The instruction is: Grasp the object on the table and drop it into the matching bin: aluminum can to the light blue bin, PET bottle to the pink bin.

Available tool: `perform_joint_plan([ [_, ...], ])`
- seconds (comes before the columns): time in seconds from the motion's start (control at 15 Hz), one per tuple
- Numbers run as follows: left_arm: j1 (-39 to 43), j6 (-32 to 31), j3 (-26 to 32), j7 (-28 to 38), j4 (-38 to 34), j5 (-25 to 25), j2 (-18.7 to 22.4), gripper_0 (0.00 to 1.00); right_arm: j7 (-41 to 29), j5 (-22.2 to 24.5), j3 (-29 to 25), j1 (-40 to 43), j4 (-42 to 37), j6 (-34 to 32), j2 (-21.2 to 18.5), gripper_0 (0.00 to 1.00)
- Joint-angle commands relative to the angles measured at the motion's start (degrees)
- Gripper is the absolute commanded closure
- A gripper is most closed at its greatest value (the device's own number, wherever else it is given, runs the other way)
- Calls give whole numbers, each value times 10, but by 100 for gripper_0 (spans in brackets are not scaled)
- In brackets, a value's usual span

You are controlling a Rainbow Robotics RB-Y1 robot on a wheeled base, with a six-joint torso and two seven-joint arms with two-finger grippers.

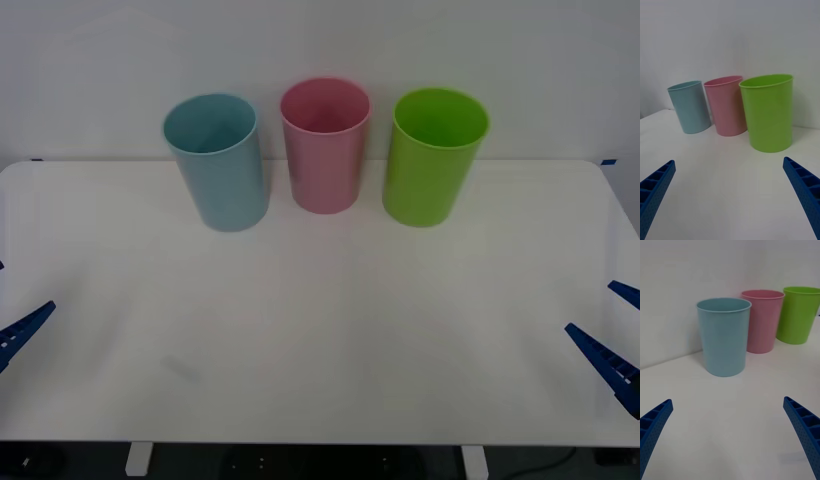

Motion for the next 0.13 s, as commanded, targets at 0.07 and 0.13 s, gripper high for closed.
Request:
perform_joint_plan([
  [0.07, 0, 0, -1, 0, 0, 0, 0, 0, 0, 0, 0, 0, 0, 0, 0, 0],
  [0.13, 0, 0, -1, 0, 0, 0, 0, 0, 0, 0, 0, 0, 0, 0, 0, 0],
])
